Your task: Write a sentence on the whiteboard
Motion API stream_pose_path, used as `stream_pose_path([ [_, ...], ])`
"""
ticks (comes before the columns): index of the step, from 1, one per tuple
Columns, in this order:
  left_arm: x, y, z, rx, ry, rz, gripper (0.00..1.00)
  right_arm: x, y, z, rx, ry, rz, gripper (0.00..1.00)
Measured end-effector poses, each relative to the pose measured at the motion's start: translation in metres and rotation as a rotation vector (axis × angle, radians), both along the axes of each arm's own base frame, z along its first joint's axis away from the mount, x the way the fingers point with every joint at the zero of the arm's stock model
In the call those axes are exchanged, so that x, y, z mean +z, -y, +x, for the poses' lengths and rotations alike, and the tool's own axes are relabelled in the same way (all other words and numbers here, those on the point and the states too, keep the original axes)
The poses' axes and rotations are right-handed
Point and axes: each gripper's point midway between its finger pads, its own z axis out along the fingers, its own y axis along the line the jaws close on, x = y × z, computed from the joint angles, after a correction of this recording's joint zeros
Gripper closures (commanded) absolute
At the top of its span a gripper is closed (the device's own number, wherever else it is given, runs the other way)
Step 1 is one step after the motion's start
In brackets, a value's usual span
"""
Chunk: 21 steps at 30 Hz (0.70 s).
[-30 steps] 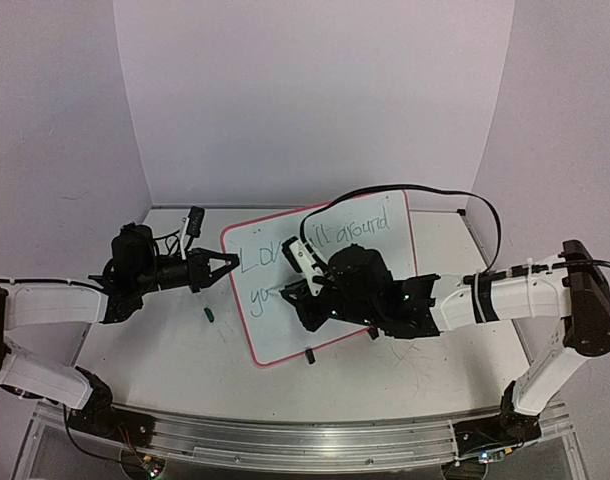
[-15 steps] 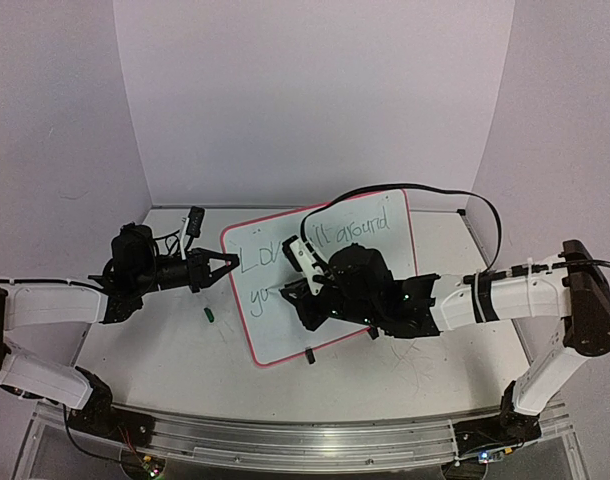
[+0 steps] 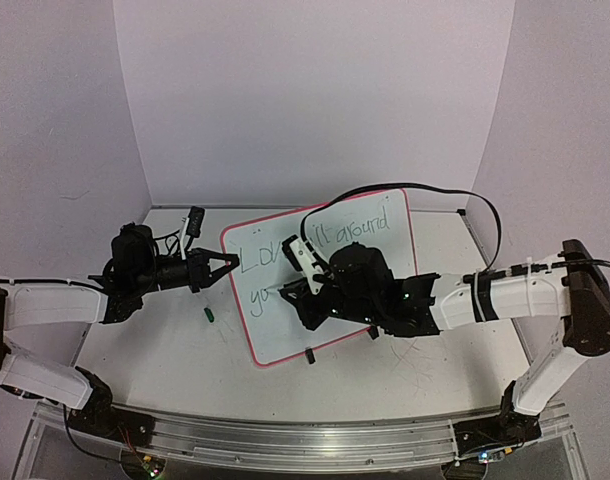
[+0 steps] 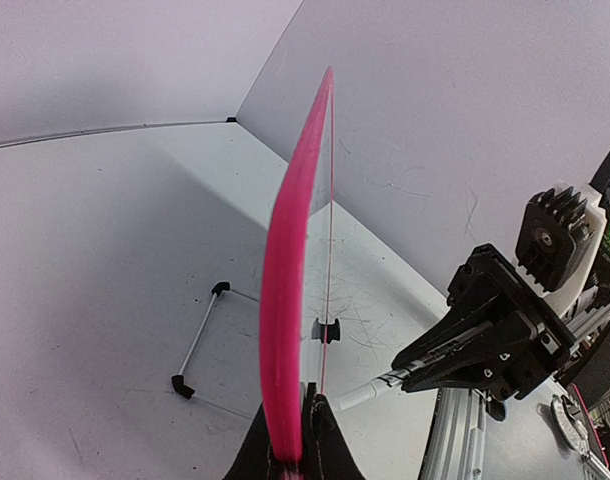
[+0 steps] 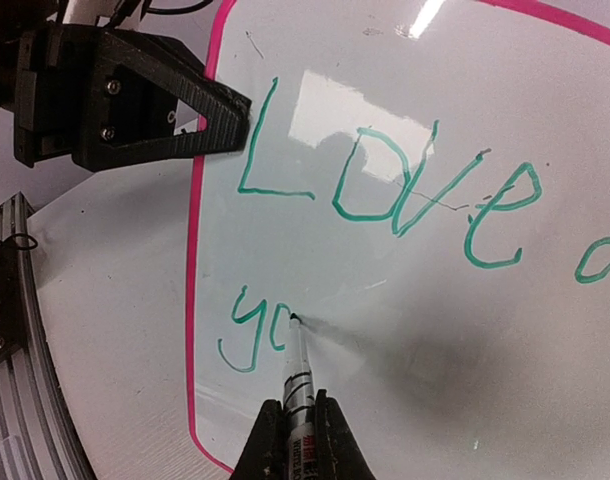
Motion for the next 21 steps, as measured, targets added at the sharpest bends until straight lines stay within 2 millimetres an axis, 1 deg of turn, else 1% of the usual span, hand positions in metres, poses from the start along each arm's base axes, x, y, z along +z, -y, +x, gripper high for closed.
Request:
stream_pose_path([
  [8, 0.0, -0.0001, 0.0001, 0.001, 0.0, 0.0, 1.0, -0.0005, -0.0013, -0.0003, 0.005, -0.002, 0.001, 1.0],
  [21, 0.0002, 0.0001, -0.0002, -0.001, 0.002, 0.001, 1.0, 0.0058, -0.0073, 0.0004, 0.016, -0.002, 0.012, 1.0],
])
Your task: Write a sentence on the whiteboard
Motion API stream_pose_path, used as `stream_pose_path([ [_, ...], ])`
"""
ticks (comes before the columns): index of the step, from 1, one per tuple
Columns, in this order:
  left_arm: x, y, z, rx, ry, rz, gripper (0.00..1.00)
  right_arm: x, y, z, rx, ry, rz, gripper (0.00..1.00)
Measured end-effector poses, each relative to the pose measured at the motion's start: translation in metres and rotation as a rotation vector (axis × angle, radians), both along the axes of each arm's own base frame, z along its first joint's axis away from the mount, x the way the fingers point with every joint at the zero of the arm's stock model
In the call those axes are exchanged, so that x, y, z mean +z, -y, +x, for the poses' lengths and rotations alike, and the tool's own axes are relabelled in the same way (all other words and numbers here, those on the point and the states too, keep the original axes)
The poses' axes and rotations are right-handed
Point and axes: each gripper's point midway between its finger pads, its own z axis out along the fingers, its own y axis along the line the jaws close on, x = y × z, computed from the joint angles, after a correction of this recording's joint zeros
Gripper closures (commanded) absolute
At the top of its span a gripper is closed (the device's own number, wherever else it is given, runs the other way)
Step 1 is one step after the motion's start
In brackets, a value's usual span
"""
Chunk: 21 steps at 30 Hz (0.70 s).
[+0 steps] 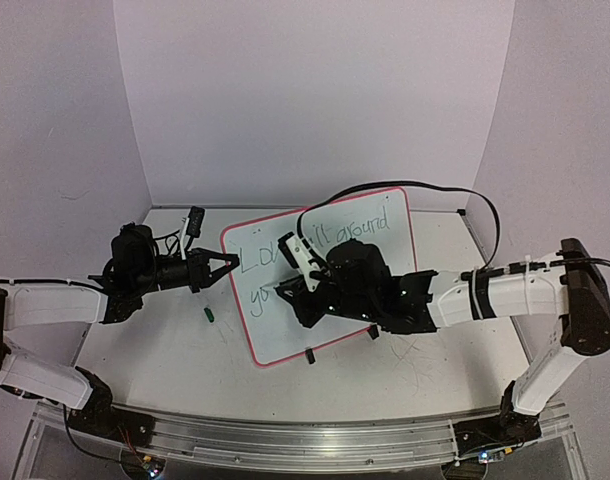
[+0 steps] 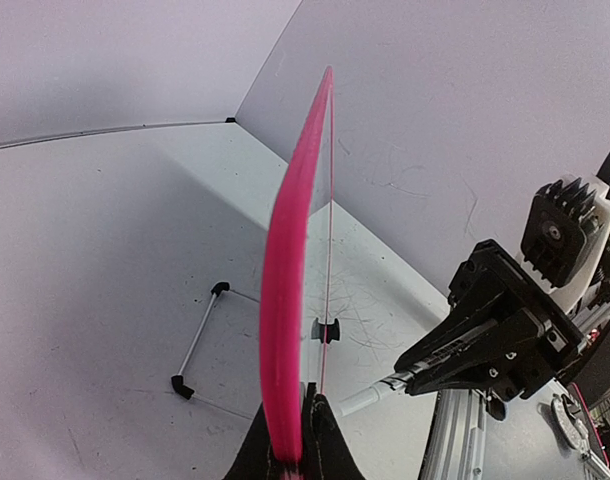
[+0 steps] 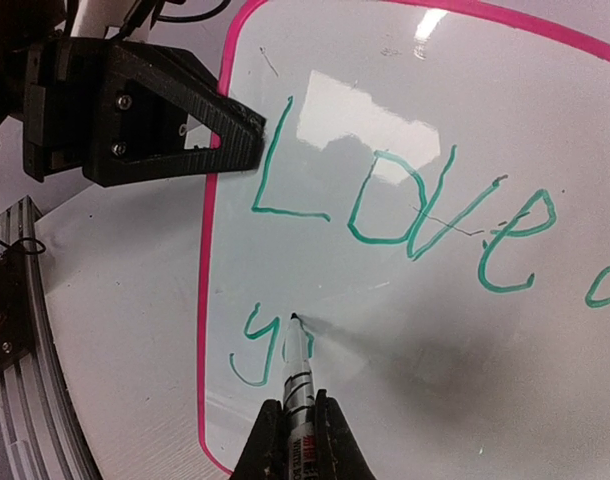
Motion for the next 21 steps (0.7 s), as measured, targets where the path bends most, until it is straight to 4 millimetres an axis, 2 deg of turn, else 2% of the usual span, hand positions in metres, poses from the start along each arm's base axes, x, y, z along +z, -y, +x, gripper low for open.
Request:
stream_pose_path([
  [10, 0.001, 0.0, -0.001, -0.002, 0.002, 0.002, 1.0, 0.025, 0.026, -0.008, 0.014, 0.044, 0.037, 1.0],
  [21, 0.001, 0.0, -0.002, -0.002, 0.003, 0.001, 1.0, -0.004, 0.023, -0.006, 0.031, 0.027, -0.031, 1.0],
])
